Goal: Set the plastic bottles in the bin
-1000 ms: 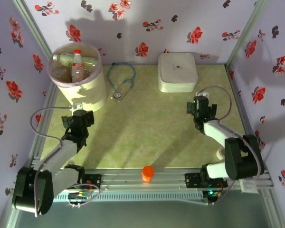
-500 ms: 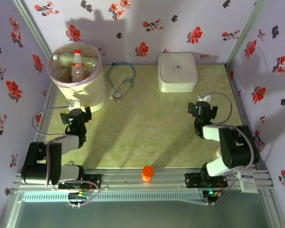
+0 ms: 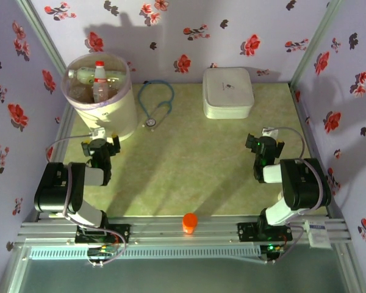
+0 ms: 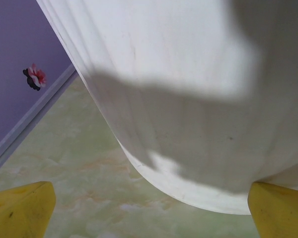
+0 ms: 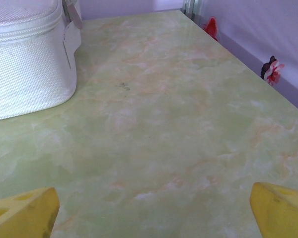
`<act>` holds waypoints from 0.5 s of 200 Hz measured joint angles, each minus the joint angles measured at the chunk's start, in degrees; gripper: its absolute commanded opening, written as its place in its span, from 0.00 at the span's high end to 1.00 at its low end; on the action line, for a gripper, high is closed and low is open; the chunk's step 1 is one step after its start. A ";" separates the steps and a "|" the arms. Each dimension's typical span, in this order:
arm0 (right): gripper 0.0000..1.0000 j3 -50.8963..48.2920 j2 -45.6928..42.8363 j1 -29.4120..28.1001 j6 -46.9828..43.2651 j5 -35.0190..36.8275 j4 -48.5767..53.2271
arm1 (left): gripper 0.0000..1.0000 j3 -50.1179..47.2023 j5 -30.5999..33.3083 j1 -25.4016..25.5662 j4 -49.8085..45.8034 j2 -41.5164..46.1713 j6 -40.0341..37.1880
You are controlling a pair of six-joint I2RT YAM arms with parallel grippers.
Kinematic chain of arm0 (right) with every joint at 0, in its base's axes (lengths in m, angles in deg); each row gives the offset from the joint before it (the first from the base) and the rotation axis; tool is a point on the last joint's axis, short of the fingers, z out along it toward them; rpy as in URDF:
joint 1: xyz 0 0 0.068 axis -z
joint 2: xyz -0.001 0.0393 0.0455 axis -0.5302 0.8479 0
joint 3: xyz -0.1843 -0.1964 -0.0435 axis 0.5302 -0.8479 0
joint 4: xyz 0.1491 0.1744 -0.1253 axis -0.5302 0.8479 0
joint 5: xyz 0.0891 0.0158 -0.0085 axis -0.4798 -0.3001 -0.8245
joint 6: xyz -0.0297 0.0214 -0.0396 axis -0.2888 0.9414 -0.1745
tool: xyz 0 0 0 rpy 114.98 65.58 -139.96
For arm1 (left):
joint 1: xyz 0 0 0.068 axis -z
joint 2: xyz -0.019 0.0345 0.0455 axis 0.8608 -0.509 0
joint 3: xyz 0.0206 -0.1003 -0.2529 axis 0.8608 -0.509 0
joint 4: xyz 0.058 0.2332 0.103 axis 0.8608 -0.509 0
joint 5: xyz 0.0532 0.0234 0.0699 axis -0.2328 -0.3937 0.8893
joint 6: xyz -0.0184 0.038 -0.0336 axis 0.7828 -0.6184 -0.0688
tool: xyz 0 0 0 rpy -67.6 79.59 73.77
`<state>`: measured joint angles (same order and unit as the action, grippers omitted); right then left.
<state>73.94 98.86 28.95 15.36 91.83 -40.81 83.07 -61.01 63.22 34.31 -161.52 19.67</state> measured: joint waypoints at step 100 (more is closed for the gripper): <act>0.01 0.00 0.00 0.04 0.09 -0.17 -0.02 | 0.00 0.00 -0.52 -0.24 0.20 -0.11 0.00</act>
<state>73.94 98.86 28.99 15.44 91.65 -40.84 83.07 -61.53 62.98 34.51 -161.63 19.67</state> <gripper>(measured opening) 0.993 0.996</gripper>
